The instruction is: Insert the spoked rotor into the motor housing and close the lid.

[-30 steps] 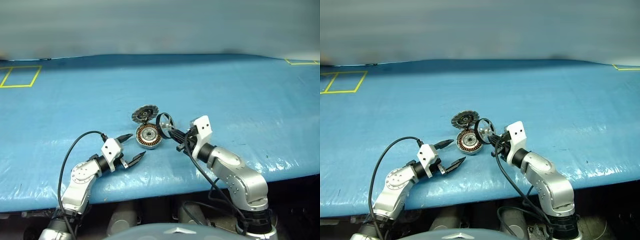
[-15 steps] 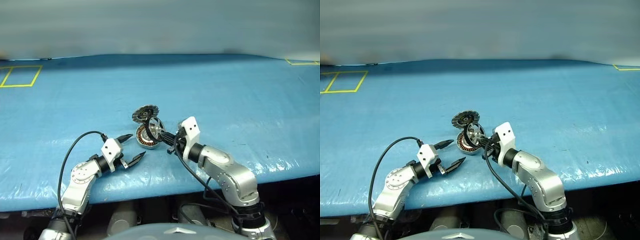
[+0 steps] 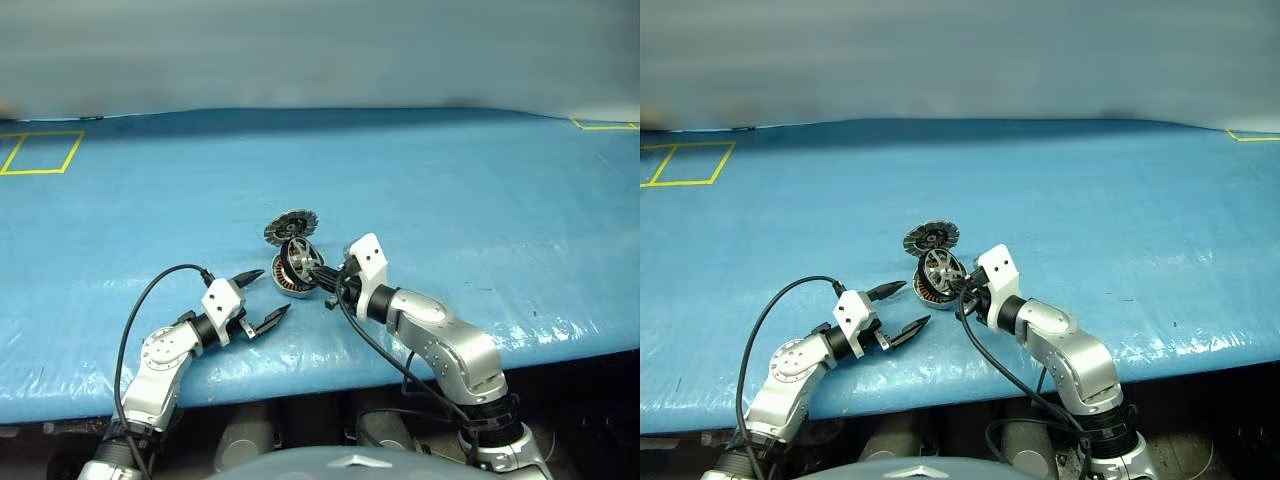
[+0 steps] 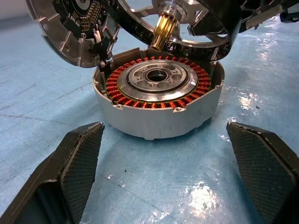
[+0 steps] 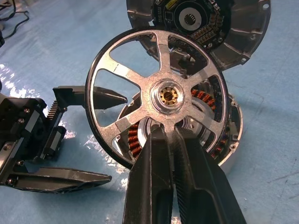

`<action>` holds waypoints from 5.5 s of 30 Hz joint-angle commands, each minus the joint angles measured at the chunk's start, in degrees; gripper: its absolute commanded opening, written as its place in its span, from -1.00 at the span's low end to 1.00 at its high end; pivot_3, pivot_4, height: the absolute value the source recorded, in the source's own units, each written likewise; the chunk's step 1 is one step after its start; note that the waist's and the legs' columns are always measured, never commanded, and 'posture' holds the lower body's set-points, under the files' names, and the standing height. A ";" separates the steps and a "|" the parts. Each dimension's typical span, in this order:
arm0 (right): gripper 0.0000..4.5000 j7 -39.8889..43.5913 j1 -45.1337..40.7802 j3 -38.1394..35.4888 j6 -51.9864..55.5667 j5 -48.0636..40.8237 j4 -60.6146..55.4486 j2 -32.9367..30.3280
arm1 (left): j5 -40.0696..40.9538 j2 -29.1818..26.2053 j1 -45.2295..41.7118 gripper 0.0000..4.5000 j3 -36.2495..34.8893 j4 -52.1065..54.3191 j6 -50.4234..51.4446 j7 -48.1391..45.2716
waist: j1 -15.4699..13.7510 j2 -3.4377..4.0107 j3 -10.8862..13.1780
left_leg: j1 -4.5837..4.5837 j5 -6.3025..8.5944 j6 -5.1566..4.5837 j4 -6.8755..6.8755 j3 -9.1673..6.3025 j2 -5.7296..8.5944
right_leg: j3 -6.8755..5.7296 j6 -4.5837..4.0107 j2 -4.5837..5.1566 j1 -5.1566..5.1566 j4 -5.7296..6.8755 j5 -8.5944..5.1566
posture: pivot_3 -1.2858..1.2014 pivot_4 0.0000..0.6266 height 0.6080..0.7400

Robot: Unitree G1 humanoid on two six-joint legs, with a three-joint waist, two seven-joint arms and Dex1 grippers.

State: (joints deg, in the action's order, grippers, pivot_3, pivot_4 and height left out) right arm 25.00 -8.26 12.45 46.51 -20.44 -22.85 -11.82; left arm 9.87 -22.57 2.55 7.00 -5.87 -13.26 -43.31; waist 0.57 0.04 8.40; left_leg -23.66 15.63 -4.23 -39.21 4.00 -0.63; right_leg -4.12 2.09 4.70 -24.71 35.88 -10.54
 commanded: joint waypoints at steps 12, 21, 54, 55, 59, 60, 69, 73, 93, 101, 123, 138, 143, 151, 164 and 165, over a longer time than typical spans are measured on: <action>-0.51 -0.32 -1.50 0.39 -1.96 1.12 -0.13 -0.61 | 0.01 -0.11 0.04 1.00 -0.83 1.36 -1.65 0.68 | 0.00 0.00 0.00 | 0.00 0.00 0.00 0.00 0.00 0.00 | 0.00 0.01 0.00 0.01 0.00 0.00 | 0.03 -0.52 1.00; -0.09 0.35 -1.24 1.11 -3.11 1.38 -1.32 -1.22 | -0.05 -0.14 -0.02 1.00 -0.81 1.23 -1.66 0.70 | 0.01 0.00 0.00 | 0.00 0.00 0.00 0.00 0.00 0.00 | 0.00 0.01 0.00 0.00 0.00 0.00 | 0.03 -0.52 1.00; -0.09 1.42 -6.66 1.84 -6.37 1.33 7.36 3.51 | 0.46 -0.04 0.72 1.00 -1.16 1.80 -1.77 0.78 | 0.04 0.00 0.00 | 0.02 -0.01 0.01 0.00 0.01 0.00 | 0.00 -0.11 -0.03 0.02 0.01 0.08 | 0.03 -0.52 1.00; -0.09 1.43 -6.73 1.76 -6.37 1.29 7.46 3.58 | 0.43 -0.05 0.72 1.00 -1.15 1.79 -1.79 0.81 | 0.03 0.00 0.00 | 0.02 -0.01 0.01 -0.01 0.01 0.00 | 0.00 -0.11 -0.03 0.02 0.01 0.08 | 0.03 -0.52 1.00; -0.27 1.46 -6.83 1.71 -6.37 1.25 7.66 3.73 | 0.19 -0.09 0.75 1.00 -1.11 1.67 -1.84 0.97 | 0.06 0.00 0.00 | 0.02 -0.01 0.01 0.00 0.01 0.00 | 0.00 -0.12 -0.03 0.02 0.01 0.09 | 0.03 -0.52 1.00; -0.37 1.47 -6.82 1.72 -6.35 1.24 7.66 3.75 | 0.14 -0.10 0.77 1.00 -1.10 1.65 -1.85 1.00 | 0.06 0.00 0.00 | 0.02 -0.01 0.01 0.00 0.01 0.00 | 0.00 -0.12 -0.03 0.01 0.01 0.09 | 0.03 -0.52 1.00; -0.81 1.42 -6.63 1.86 -6.21 1.43 7.57 3.64 | -0.08 -0.21 0.83 1.00 -1.08 1.53 -2.01 1.16 | 0.07 0.00 0.00 | 0.02 -0.01 0.01 0.00 0.01 0.00 | 0.00 -0.12 -0.03 0.02 0.01 0.10 | 0.03 -0.52 1.00; -0.81 1.43 -6.52 1.40 -5.88 1.06 4.45 2.81 | 0.01 -0.22 0.85 1.00 -1.09 1.52 -1.97 1.12 | 0.07 0.00 0.00 | 0.02 -0.01 0.01 0.00 0.01 0.00 | 0.00 -0.12 -0.02 0.02 0.01 0.09 | 0.03 -0.52 1.00; -0.81 1.74 -7.56 5.46 -9.24 6.36 5.28 -0.18 | -0.10 -0.14 1.16 1.00 -1.02 1.40 -1.96 1.26 | 0.05 0.00 0.00 | 0.01 -0.01 0.01 0.00 0.01 0.00 | -0.01 -0.11 -0.03 0.01 0.01 0.08 | 0.03 -0.52 1.00; -0.81 2.10 -7.88 5.75 -10.12 7.00 7.51 0.11 | -0.10 -0.18 1.31 1.00 -1.02 1.60 -1.97 1.43 | 0.05 0.00 0.00 | 0.01 -0.01 0.01 0.00 0.01 0.00 | -0.01 -0.12 -0.02 0.01 0.01 0.09 | 0.03 -0.52 1.00; -0.07 1.33 -7.16 4.25 -9.93 7.63 4.97 0.19 | -0.06 -0.30 1.11 1.00 -1.05 1.57 -1.86 1.71 | 0.04 0.00 0.00 | 0.01 -0.01 0.02 0.00 0.01 0.00 | -0.01 -0.12 -0.02 0.01 0.01 0.09 | 0.03 -0.52 1.00; -1.00 2.26 -8.07 8.39 -13.16 11.23 14.67 2.87 | -0.83 -0.38 1.14 1.00 -1.43 1.22 -2.65 2.56 | 0.08 0.00 0.00 | 0.04 -0.01 0.02 -0.01 0.02 0.00 | 0.00 -0.11 -0.03 0.03 0.01 0.09 | 0.03 -0.52 1.00; -1.00 1.67 -7.56 9.28 -10.76 12.52 17.96 2.86 | -0.90 -0.31 1.17 1.00 -1.48 1.27 -2.74 2.78 | 0.16 -0.02 -0.02 | 0.12 -0.02 0.03 -0.01 0.02 -0.02 | 0.00 -0.10 -0.03 0.04 0.02 0.08 | 0.03 -0.52 1.00; -1.00 1.68 -6.04 6.81 -11.14 11.35 11.86 2.51 | -0.68 -0.40 1.10 1.00 -1.61 1.15 -2.72 2.78 | -0.03 -0.03 -0.03 | 0.37 0.00 0.04 0.00 0.00 -0.03 | -0.04 0.09 0.32 0.08 0.02 -0.06 | 0.03 -0.52 1.00; -1.00 -4.90 -8.01 0.45 -6.29 16.46 -1.60 -5.17 | -0.82 1.20 0.35 1.00 -1.29 -0.87 -3.64 2.56 | 0.02 -0.02 -0.02 | -0.01 0.00 0.01 0.00 0.01 0.05 | -0.11 -0.03 0.21 -0.01 0.01 0.04 | 0.03 -0.52 1.00; -1.00 -5.46 -9.28 0.19 -6.57 16.85 -0.30 -5.01 | -0.79 1.26 0.33 1.00 -1.31 -0.99 -3.72 2.54 | 0.05 -0.02 -0.02 | 0.01 0.00 0.01 0.00 0.01 0.05 | -0.12 0.08 0.21 0.00 0.01 -0.03 | 0.03 -0.52 1.00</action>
State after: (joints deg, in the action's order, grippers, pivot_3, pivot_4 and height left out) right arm 20.55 -15.70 12.93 40.18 -4.62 -22.41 -17.26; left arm 9.09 -21.63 3.33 6.01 -7.12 -15.63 -40.91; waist 0.62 0.02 8.39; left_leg -23.65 15.64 -4.22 -39.21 4.02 -0.58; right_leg -4.24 2.19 4.91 -24.71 35.89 -10.59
